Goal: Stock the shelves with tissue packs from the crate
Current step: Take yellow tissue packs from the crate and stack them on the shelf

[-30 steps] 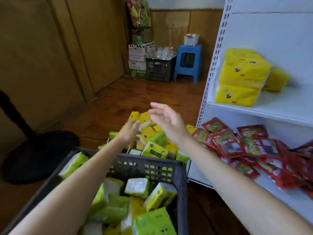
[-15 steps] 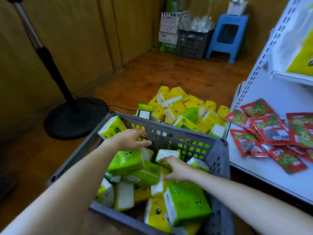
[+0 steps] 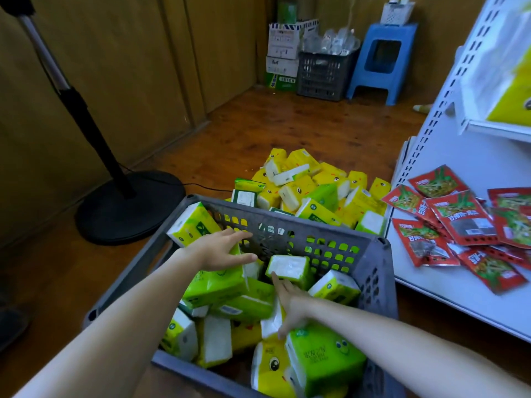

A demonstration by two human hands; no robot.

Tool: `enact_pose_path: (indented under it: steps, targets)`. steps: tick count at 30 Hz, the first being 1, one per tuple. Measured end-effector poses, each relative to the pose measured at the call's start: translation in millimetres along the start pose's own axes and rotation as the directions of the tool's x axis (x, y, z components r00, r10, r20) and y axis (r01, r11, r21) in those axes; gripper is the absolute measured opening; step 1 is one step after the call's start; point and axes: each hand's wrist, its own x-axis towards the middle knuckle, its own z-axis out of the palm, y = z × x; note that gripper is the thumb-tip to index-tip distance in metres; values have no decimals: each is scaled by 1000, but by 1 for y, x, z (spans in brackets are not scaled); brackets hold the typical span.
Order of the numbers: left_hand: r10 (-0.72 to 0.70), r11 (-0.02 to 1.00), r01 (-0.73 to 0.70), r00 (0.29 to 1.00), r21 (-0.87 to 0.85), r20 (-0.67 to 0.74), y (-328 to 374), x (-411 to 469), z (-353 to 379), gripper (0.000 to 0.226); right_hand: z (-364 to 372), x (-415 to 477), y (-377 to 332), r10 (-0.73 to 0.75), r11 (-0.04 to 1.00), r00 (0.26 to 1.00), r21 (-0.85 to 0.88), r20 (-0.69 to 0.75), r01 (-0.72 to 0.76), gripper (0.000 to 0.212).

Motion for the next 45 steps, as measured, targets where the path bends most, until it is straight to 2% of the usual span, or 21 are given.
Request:
enact_pose_path:
  steps: [3, 4, 9, 13, 16, 18, 21, 22, 25, 32, 39, 41, 42, 43, 45]
  targets:
    - [20, 1000, -20, 1000, 3, 0, -2, 0, 0, 127, -4, -9, -5, 20, 1000, 1000, -13, 22, -20, 113]
    - [26, 1000, -26, 1000, 10, -9, -3, 0, 0, 130, -5, -13, -7, 15, 1000, 1000, -24, 17, -14, 113]
    - [11, 999, -9, 1000, 52, -30, 0, 1, 0, 100, -10, -22, 0, -4, 992, 996, 124, -86, 15, 105]
    - [9, 999, -7, 999, 44, -37, -4, 2, -1, 132, -12, -27, 6, 14, 975, 982, 220, -191, 29, 84]
    - [1, 999, 0, 999, 42, -38, -4, 4, 0, 135, -7, -29, 5, 8, 964, 973, 262, -230, 54, 58]
    - [-2, 999, 4, 1000, 47, -27, -2, 5, 0, 123, -5, -30, 2, 4, 958, 966, 277, -258, 70, 48]
    - [-19, 998, 21, 999, 65, -35, 2, 6, 0, 77, -5, -30, 0, 4, 951, 956, 297, -294, 88, 45]
    - [-21, 997, 24, 999, 69, -34, 2, 6, 0, 72, -4, -29, 1, 5, 946, 953, 310, -303, 93, 45]
    - [-23, 997, 25, 999, 74, -28, 1, 6, 0, 75, -5, -29, 1, 22, 927, 946, 361, -325, 102, 51]
    - [-16, 997, 21, 998, 72, -69, -3, 7, -2, 67, -25, -37, 5, 35, 857, 934, 491, -355, 154, 64]
    - [-52, 995, 57, 997, 87, -55, -1, 7, -4, 67, -78, -58, 14, 57, 740, 876, 609, -478, 284, 60]
    - [-47, 999, 46, 995, -14, -86, -1, 8, -7, 77, -100, -68, 8, 17, 682, 851, 629, -525, 375, 56]
    - [-26, 991, 10, 993, -135, -118, 2, 9, -10, 88, -111, -73, 4, -13, 650, 835, 630, -550, 426, 54]
    - [-16, 959, -31, 987, -281, -162, 6, 10, -14, 98, -120, -76, -2, -43, 623, 816, 623, -577, 473, 53]
    - [8, 832, -135, 973, -538, -232, 17, 11, -21, 101, -132, -80, -11, -82, 600, 775, 590, -626, 540, 51]
